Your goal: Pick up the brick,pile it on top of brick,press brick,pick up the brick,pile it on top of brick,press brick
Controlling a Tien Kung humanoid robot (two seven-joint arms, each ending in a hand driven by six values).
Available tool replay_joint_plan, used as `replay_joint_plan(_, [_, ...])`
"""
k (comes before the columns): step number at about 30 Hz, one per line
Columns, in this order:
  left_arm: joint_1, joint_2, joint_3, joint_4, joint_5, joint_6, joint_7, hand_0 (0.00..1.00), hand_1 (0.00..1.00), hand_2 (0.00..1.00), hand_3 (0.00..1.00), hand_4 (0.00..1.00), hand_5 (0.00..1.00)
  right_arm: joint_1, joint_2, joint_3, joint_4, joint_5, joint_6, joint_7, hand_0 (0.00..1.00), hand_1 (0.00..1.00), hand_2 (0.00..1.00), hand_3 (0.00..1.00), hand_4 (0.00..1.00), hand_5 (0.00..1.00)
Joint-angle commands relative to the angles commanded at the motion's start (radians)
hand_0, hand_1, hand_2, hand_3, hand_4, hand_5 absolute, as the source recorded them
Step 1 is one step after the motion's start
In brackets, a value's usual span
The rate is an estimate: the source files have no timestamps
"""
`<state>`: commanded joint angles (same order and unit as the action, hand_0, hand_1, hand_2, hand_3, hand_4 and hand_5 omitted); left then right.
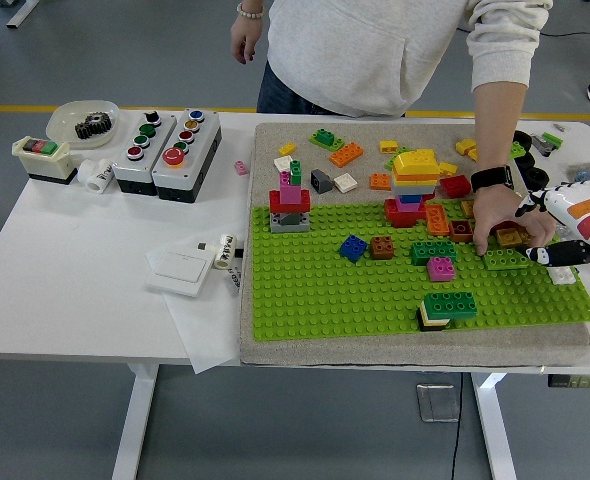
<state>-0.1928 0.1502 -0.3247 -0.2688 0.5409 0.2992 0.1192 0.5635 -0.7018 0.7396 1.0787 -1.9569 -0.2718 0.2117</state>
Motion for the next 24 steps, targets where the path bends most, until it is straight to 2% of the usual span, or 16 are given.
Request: replay_joint_plan(24, [0.002, -0.003, 0.001, 0.001, -0.002, 0.002, -0.001, 0.788, 0.797, 0.764, 0.623, 0.683, 0.64, -0.029, -0.005, 0.012, -0.003, 0.012, 0.023, 0.042, 0.586, 0.614, 0.669, 0.624, 0.838, 0.377])
